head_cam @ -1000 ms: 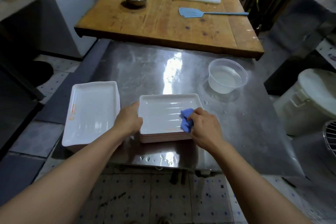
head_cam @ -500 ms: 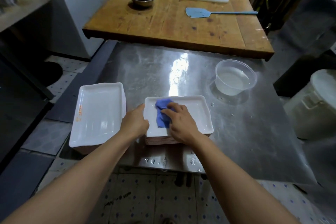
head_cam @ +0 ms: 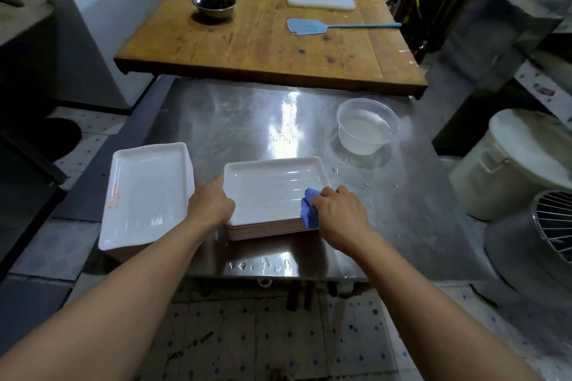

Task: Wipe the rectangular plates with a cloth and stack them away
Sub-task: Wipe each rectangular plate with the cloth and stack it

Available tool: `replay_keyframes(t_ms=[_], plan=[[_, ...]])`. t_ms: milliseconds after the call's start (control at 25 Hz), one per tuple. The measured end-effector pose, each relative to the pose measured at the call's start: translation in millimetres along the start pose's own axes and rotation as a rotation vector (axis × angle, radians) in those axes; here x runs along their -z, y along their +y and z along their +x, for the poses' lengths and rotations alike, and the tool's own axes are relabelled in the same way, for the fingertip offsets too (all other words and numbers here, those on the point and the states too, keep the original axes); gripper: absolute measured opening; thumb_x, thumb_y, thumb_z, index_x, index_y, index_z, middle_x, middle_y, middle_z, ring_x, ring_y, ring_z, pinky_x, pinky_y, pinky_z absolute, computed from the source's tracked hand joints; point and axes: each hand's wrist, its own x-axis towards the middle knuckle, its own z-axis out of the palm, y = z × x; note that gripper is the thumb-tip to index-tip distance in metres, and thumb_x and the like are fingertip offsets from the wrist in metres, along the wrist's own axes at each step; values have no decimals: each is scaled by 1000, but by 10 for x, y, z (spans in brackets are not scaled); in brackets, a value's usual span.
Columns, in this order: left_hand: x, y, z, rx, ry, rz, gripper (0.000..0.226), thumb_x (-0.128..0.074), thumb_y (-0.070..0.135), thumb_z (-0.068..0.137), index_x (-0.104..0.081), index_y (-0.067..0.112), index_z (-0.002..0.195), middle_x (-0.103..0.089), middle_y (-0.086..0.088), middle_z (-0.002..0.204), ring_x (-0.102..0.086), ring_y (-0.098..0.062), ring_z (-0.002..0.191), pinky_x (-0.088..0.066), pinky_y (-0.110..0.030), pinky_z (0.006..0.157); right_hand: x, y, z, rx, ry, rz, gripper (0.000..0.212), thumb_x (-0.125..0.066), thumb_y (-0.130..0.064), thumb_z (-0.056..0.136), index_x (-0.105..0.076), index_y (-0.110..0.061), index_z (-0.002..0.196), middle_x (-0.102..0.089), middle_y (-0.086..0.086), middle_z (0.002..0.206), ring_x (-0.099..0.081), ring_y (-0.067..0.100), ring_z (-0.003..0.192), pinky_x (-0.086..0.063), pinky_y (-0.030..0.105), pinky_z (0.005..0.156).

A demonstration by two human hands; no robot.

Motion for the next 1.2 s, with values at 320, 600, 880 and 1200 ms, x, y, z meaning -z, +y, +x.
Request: replay_keyframes(t_ms=[320, 600, 880, 1200], plan=[[-34, 237, -293, -107, 214, 175, 43, -57, 26, 87, -47, 22, 128, -45, -7, 119, -47, -27, 111, -41, -37, 79, 133, 249, -213, -266, 222, 443, 48, -44, 7, 76, -64, -14, 114, -60, 12, 105, -52, 33, 103, -36, 29, 71], [-330, 505, -460, -497, 128, 264, 24, -64, 42, 84, -68, 28, 103, -56, 8, 104, -47, -14, 106, -35, -26, 66, 125, 383, -323, -400, 281, 675, 36, -48, 4, 78, -69, -9, 104, -65, 17, 99, -61, 34, 90, -52, 42, 76], [-363, 501, -540, -570, 231, 242, 7, -64, 20, 85, -69, 15, 85, -62, 4, 89, -55, -19, 89, -29, -25, 54, 26, 350, -445, -437, 278, 775, 36, -49, 4, 77, -70, -9, 103, -67, 14, 94, -65, 32, 82, -53, 37, 72], [119, 686, -644, -670, 458, 170, 15, -71, 13, 79, -56, 8, 78, -58, -7, 57, -55, -30, 48, -26, -27, 46, 285, 285, -508, -486, 469, 873, 27, -55, 1, 80, -70, -14, 97, -67, 6, 86, -58, 17, 77, -38, 13, 63]])
